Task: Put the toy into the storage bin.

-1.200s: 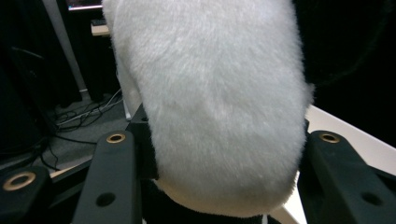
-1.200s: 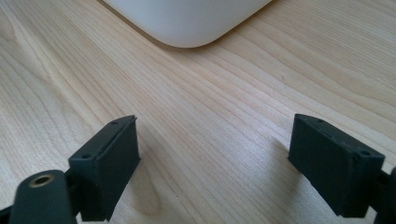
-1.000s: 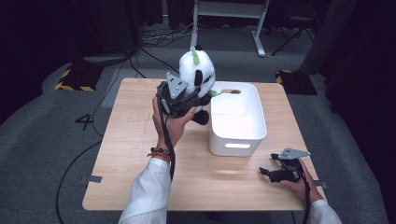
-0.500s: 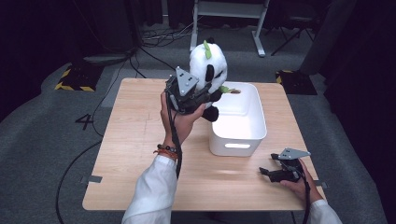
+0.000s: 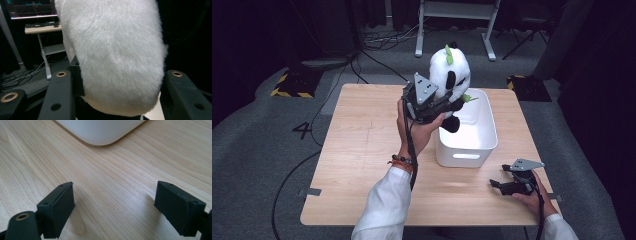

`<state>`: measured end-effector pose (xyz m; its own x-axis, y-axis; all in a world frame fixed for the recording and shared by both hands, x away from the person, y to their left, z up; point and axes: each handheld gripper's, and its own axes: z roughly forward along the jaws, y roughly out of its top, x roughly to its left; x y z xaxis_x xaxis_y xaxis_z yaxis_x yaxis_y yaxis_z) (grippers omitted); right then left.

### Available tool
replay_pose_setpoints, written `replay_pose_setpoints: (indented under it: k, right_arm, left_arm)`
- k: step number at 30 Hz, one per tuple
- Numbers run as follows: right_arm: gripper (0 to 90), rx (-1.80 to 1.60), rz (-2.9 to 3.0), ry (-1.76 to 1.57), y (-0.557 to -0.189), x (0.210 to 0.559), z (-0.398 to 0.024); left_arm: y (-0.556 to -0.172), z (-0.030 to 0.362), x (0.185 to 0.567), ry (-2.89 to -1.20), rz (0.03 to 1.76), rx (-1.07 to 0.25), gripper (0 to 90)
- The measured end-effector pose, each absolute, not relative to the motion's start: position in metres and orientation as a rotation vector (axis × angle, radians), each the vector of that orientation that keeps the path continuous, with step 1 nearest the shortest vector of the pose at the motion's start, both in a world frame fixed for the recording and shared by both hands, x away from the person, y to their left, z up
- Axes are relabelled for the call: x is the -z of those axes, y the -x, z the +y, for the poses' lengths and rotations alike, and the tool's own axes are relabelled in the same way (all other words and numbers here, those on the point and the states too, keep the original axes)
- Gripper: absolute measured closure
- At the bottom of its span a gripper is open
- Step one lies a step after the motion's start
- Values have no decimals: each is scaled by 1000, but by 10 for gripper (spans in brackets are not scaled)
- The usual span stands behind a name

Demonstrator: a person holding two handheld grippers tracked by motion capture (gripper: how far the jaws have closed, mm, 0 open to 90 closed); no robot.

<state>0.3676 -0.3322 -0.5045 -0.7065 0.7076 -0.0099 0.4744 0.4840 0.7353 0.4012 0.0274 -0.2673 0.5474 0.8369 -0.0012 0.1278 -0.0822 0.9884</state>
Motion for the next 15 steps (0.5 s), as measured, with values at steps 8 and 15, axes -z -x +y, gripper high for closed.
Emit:
replay_pose_setpoints:
  k: [8,15]
  right_arm:
    - [161,-1056,2422,-998,-368,505,-332]
    - [161,-1057,2422,-998,-368,505,-332]
  left_arm:
    - [-402,10,268,-1575,819,-696,487]
    - [-404,-10,274,-1603,792,-666,485]
